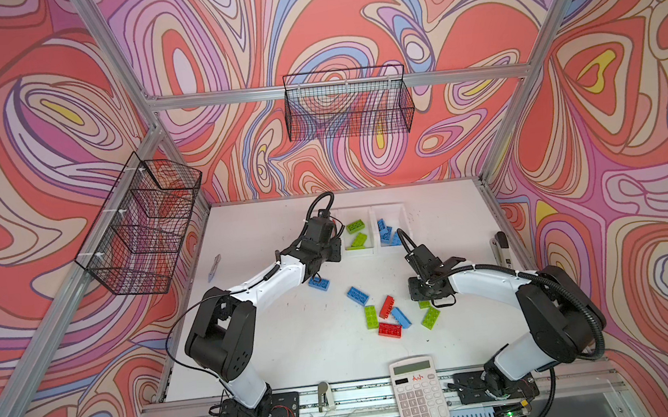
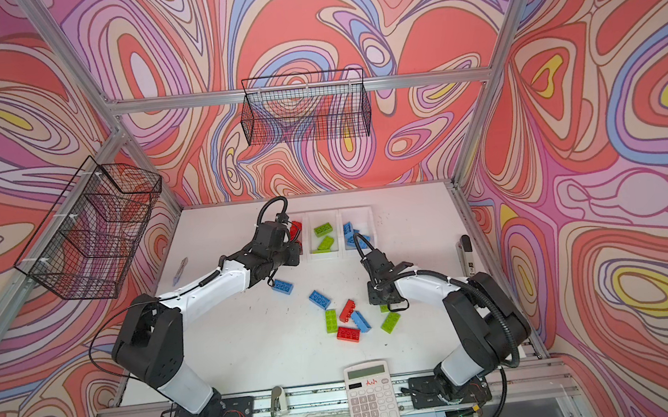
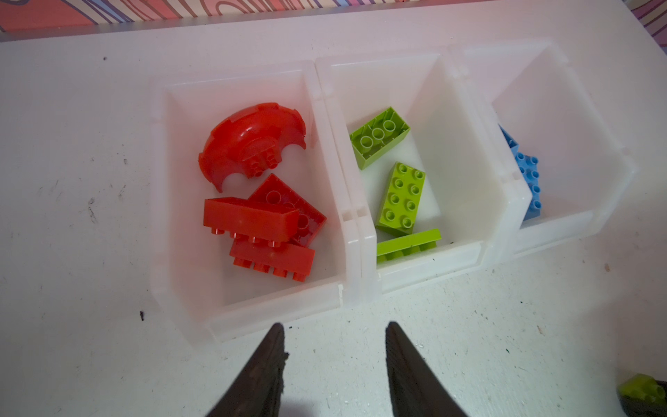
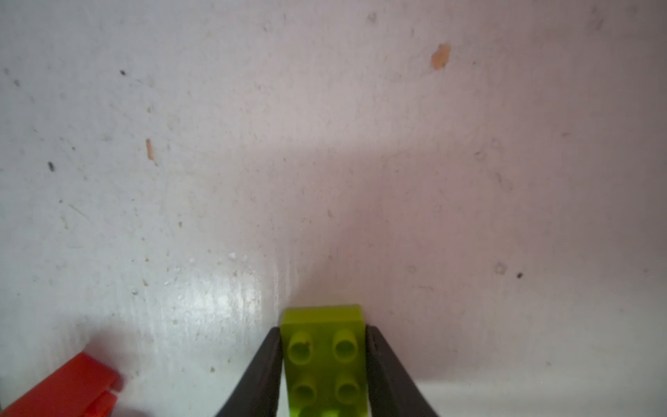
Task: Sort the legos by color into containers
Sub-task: 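Close the right gripper on a lime-green brick on the table, then carry the lime-green brick into the green compartment while the left gripper withdraws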
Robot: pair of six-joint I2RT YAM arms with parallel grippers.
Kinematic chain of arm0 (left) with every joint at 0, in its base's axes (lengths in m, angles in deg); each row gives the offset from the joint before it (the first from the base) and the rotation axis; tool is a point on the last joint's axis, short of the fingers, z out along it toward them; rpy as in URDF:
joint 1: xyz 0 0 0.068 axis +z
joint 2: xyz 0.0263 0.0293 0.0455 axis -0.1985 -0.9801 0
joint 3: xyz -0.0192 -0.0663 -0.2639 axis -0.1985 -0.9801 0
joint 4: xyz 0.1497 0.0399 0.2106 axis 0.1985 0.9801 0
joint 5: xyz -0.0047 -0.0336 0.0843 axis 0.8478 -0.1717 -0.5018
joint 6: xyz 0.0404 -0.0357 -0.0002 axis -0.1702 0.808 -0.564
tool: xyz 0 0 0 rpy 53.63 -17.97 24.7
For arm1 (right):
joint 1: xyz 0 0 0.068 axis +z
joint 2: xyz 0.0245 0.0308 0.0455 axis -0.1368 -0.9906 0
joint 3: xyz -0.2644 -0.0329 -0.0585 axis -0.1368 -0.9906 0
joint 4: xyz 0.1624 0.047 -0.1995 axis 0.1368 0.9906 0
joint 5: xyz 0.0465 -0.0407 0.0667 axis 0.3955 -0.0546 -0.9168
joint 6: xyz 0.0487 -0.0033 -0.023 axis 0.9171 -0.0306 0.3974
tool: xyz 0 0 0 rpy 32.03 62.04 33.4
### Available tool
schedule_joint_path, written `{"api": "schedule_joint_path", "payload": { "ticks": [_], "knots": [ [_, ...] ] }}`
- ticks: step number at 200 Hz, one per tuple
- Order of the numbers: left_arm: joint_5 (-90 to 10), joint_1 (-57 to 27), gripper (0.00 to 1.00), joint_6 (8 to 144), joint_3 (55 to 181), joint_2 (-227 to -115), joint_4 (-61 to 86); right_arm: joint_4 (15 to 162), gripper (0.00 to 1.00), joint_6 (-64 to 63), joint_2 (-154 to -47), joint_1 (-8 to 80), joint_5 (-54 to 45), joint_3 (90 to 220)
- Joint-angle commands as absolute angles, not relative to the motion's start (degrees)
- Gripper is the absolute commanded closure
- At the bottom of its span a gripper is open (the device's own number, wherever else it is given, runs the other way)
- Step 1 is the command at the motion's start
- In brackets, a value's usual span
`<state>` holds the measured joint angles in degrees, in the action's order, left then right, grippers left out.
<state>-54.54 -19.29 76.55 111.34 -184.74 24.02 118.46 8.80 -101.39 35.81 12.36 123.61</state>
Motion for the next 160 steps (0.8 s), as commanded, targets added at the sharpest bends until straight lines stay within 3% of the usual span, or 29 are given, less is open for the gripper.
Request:
{"api": "schedule_joint_path", "payload": {
  "ticks": [1, 89, 160],
  "knots": [
    [-55.27, -18.92, 0.52, 76.63, 110.56, -183.08, 23.17, 120.13, 0.65, 9.78, -101.24, 36.27, 11.67, 123.88],
    [-56.6, -18.83, 0.52, 76.21, 108.87, -180.58, 25.37, 120.51, 0.68, 5.98, -103.94, 36.32, 8.94, 139.81],
    [-57.01, -18.81, 0.52, 79.8, 99.41, -171.55, 28.79, 113.13, 0.66, 0.46, -122.55, 36.28, 4.11, 167.54]
  ]
}}
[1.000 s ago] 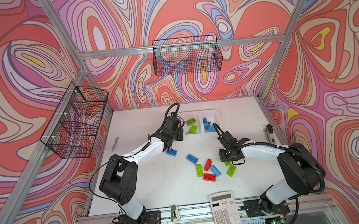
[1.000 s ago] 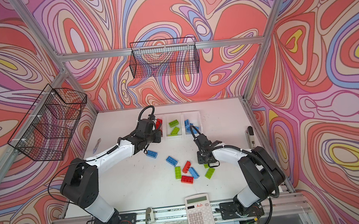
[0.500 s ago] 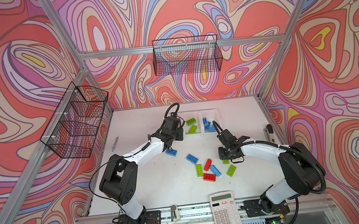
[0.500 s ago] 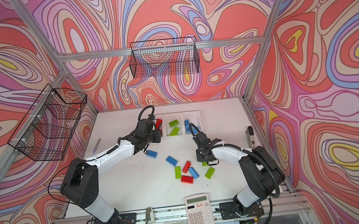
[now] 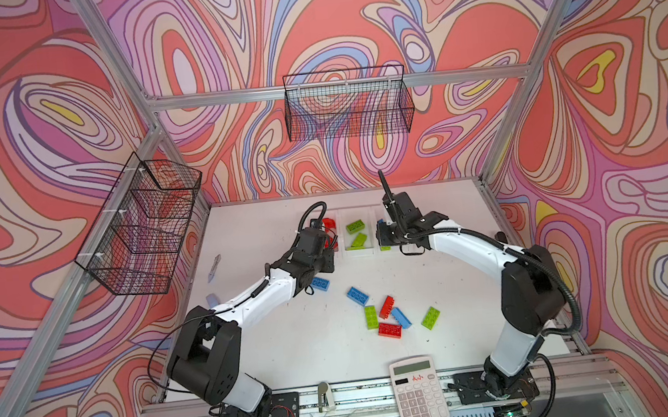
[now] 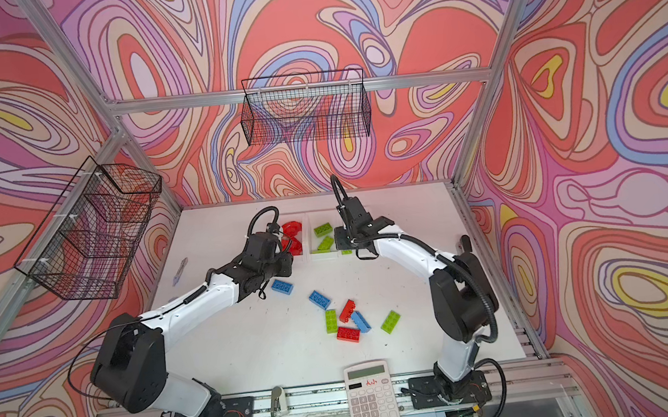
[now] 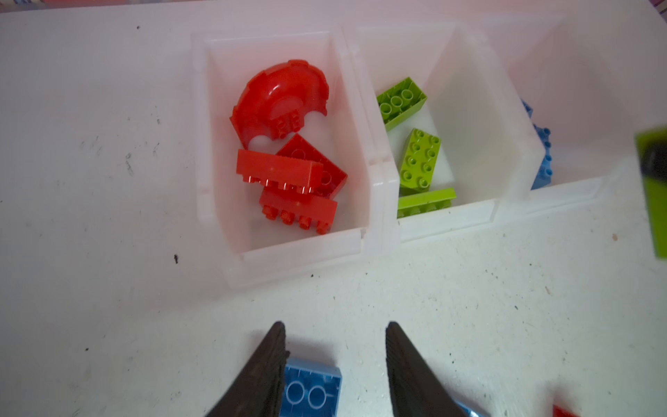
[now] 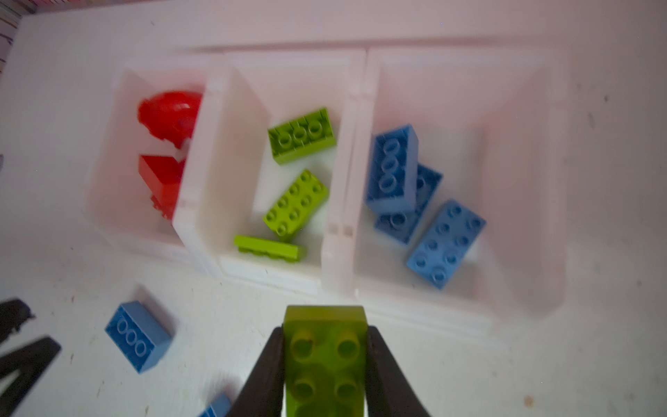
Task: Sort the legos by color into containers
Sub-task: 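Carry the lime-green brick into the green compartment while the left gripper withdraws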
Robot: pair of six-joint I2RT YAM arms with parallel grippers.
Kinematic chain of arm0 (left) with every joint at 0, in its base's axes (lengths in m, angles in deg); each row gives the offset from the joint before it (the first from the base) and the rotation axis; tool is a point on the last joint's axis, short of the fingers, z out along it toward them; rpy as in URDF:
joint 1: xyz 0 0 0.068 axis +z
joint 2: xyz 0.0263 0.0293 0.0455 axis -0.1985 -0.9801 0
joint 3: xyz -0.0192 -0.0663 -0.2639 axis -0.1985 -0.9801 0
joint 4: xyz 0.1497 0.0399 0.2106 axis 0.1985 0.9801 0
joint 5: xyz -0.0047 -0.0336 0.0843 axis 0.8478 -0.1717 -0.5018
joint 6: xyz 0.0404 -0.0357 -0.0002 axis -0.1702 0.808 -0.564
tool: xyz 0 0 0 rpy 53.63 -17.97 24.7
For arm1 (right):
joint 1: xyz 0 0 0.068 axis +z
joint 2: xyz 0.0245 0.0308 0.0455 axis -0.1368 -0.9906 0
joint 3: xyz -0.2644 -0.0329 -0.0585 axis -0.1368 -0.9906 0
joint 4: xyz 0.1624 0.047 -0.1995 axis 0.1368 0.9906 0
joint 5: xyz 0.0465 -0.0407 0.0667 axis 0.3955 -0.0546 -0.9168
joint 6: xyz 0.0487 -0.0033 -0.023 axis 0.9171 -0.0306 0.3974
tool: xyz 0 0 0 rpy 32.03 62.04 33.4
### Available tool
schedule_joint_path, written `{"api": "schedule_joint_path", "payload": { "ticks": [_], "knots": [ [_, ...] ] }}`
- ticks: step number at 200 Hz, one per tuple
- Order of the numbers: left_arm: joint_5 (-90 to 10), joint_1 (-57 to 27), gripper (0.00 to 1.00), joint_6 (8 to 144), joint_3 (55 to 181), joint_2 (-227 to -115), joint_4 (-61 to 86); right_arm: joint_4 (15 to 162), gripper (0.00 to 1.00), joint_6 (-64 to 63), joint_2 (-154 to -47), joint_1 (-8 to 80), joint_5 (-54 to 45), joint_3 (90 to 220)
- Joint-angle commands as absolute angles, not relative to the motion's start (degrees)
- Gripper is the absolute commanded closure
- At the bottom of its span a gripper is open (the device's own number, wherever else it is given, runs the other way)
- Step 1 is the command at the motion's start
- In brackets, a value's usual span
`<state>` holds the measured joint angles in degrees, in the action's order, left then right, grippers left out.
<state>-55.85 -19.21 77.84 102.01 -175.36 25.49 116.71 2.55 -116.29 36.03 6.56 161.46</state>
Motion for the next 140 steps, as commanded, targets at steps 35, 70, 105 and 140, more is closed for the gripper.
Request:
{"api": "schedule_joint_path", "payload": {
  "ticks": [35, 70, 105, 140],
  "knots": [
    [-58.85, -18.79, 0.52, 82.21, 95.14, -167.58, 31.6, 111.33, 0.63, -0.08, -132.32, 36.34, 2.24, 177.54],
    [-57.27, -18.83, 0.47, 95.37, 94.13, -166.74, 33.75, 110.57, 0.38, -0.22, -136.78, 36.24, 0.9, 182.01],
    [-51.89, -18.88, 0.43, 113.06, 91.77, -167.99, 28.72, 109.43, 0.34, -0.85, -133.62, 36.2, 2.53, 178.6],
    [-53.26, -18.98, 0.4, 119.91, 91.79, -171.01, 29.58, 107.85, 0.33, -0.79, -126.49, 35.11, 4.86, 170.53]
  ]
}}
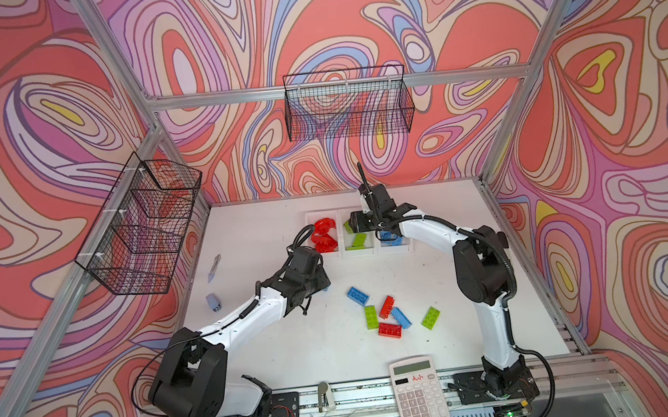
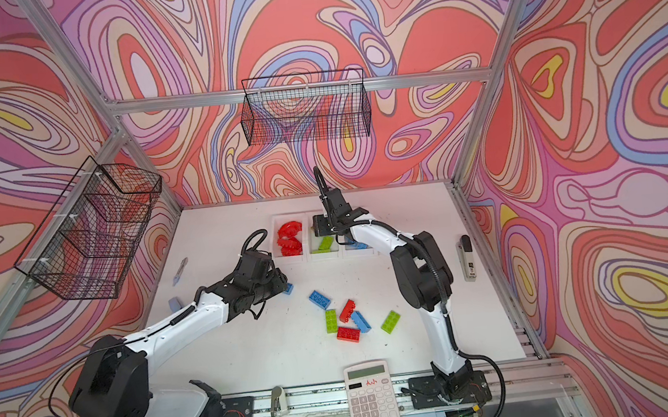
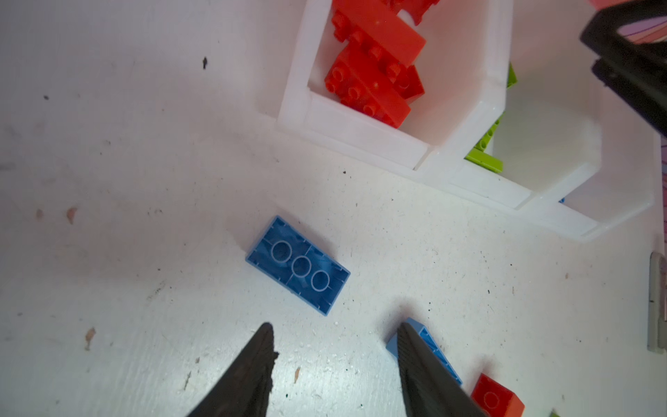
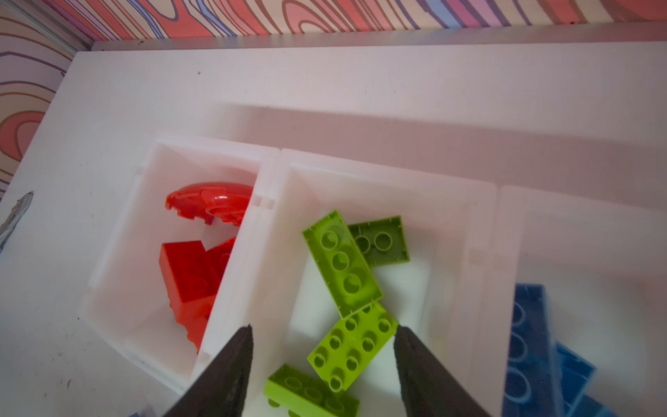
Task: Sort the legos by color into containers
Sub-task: 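Carry the lime-green brick into the green compartment while the left gripper withdraws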
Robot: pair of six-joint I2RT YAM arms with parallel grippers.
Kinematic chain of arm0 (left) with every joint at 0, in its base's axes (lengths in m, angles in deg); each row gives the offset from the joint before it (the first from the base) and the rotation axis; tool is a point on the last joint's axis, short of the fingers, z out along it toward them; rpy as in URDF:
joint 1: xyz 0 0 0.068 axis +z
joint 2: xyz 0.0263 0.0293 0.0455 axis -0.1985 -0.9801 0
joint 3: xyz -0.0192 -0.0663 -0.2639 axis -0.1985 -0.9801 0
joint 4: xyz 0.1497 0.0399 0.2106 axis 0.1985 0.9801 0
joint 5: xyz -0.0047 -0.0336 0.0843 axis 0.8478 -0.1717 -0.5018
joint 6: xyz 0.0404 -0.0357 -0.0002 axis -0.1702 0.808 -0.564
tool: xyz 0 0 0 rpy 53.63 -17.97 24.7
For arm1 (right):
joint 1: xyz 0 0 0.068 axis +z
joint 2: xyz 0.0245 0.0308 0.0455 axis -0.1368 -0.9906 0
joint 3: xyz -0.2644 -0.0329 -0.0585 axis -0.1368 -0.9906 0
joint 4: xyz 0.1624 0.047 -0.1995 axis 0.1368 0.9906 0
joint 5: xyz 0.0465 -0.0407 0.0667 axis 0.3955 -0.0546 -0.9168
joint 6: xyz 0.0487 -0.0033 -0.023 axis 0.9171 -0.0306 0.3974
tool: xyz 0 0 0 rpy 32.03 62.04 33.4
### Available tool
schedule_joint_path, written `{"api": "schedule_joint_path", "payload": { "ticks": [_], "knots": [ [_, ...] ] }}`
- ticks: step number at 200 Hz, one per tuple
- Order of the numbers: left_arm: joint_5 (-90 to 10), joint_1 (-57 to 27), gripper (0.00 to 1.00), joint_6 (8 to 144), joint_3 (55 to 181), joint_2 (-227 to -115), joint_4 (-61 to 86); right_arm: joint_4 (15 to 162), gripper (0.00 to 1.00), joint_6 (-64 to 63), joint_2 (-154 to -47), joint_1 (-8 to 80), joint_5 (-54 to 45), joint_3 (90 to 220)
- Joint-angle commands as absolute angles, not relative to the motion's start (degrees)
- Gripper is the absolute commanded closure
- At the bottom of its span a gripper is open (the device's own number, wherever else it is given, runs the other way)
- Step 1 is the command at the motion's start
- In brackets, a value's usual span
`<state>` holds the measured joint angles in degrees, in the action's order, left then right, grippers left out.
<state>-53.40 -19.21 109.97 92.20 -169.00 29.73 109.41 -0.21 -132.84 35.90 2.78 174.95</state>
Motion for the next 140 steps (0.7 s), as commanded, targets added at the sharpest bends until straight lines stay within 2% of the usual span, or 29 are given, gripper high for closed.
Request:
{"api": "schedule_joint_path", "payload": {
  "ticks": [1, 73, 140],
  "knots": [
    [-53.26, -19.02, 0.4, 120.09, 91.83, -171.12, 29.63, 107.84, 0.33, -0.79, -126.34, 35.07, 4.9, 170.53],
    [-54.69, -18.9, 0.37, 132.63, 94.35, -176.9, 31.66, 107.79, 0.34, 0.16, -114.65, 32.59, 7.39, 159.01],
    [-55.51, -18.2, 0.35, 134.5, 97.42, -181.57, 31.47, 106.91, 0.34, 1.39, -110.83, 32.28, 6.88, 154.13]
  ]
}}
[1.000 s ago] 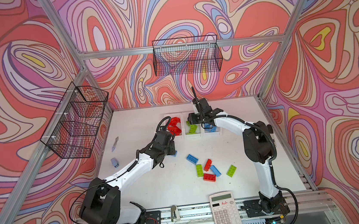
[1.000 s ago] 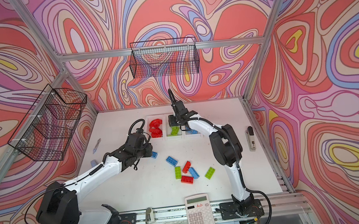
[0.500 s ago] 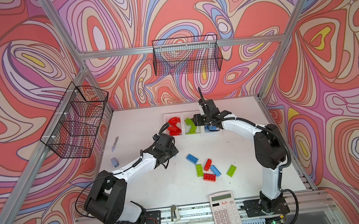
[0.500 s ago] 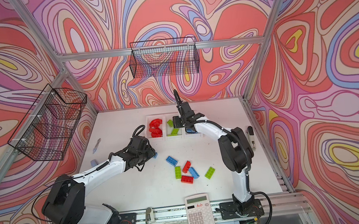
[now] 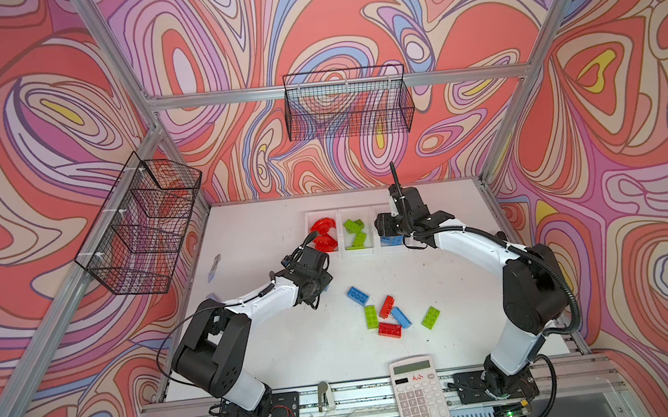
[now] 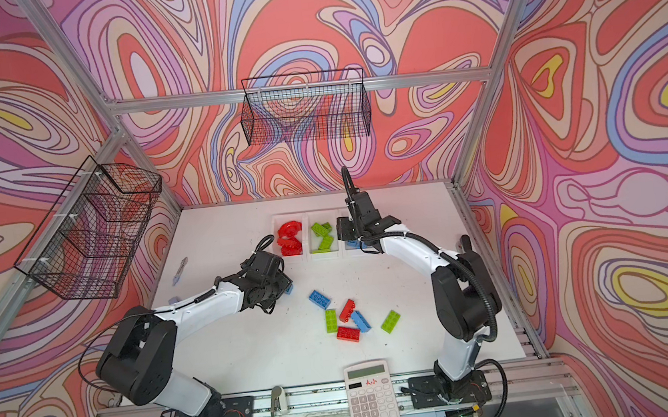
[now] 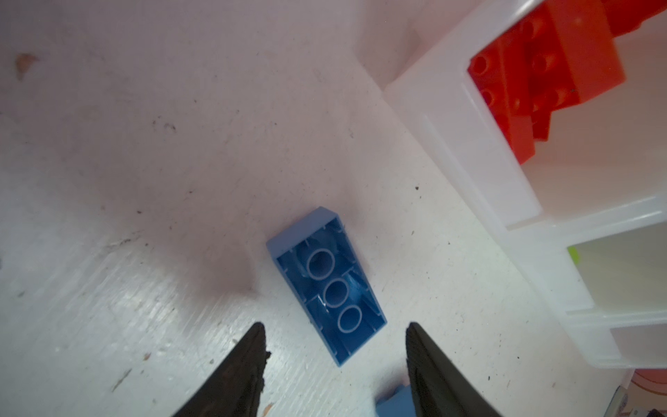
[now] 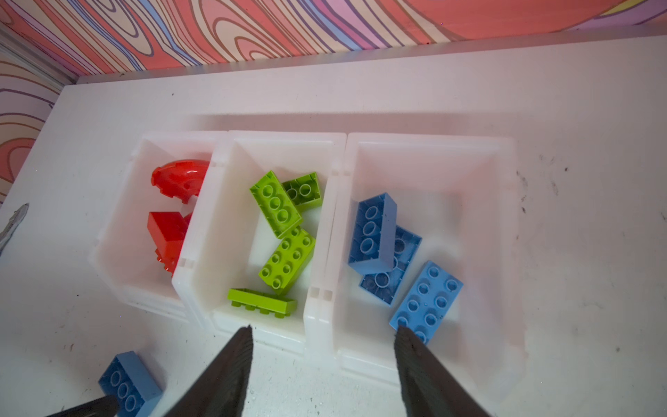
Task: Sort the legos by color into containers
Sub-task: 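Carry the lime-green brick into the green compartment while the left gripper withdraws, then close the left gripper on a blue brick on the table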
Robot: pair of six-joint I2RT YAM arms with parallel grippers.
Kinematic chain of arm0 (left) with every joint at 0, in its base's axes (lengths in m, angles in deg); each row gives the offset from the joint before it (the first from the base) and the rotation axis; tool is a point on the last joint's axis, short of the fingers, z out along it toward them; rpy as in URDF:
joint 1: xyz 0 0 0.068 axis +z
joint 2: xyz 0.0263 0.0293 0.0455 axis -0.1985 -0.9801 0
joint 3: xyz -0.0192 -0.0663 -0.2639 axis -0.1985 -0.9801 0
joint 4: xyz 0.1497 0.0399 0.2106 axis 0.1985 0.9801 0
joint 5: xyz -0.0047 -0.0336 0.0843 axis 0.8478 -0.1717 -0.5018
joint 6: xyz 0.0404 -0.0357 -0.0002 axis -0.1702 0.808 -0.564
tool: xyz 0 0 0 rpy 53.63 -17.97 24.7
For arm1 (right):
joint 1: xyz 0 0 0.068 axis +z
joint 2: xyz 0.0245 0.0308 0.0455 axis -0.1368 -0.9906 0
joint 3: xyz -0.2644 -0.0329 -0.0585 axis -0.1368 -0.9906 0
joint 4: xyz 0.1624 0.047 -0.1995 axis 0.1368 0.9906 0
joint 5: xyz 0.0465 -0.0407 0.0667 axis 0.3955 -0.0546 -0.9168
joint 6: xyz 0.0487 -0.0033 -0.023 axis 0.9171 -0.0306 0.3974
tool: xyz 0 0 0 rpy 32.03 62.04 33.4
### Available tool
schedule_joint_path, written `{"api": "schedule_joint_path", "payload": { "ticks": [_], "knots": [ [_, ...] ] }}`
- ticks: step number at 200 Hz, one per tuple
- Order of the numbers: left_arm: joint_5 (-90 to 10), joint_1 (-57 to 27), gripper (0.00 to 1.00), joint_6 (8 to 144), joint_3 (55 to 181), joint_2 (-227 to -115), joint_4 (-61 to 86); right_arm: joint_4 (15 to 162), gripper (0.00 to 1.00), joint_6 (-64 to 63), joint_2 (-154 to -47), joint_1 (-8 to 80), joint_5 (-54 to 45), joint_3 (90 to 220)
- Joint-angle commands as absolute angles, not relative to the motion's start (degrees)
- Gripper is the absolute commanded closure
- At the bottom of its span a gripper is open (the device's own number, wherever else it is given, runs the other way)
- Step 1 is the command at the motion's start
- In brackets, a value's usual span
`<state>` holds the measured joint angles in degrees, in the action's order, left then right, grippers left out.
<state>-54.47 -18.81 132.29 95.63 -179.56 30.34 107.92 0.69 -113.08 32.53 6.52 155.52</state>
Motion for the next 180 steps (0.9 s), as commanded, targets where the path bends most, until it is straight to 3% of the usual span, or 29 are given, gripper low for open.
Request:
{"api": "schedule_joint_path", "payload": {
  "ticks": [1, 103, 140, 180],
  "knots": [
    [-55.48, -18.23, 0.35, 134.55, 97.42, -181.67, 31.45, 106.89, 0.34, 1.36, -110.78, 32.25, 6.83, 154.1],
    [-54.13, -15.53, 0.38, 133.28, 101.28, -188.21, 32.73, 105.58, 0.34, 2.09, -109.34, 31.51, 5.46, 151.48],
    [-52.47, -15.25, 0.47, 130.55, 101.99, -190.31, 32.48, 106.19, 0.34, 2.05, -108.52, 31.03, 5.72, 150.65],
    [-52.75, -15.21, 0.66, 126.88, 100.16, -188.92, 32.48, 107.73, 0.34, 2.26, -104.04, 27.01, 4.3, 146.15]
  ]
}}
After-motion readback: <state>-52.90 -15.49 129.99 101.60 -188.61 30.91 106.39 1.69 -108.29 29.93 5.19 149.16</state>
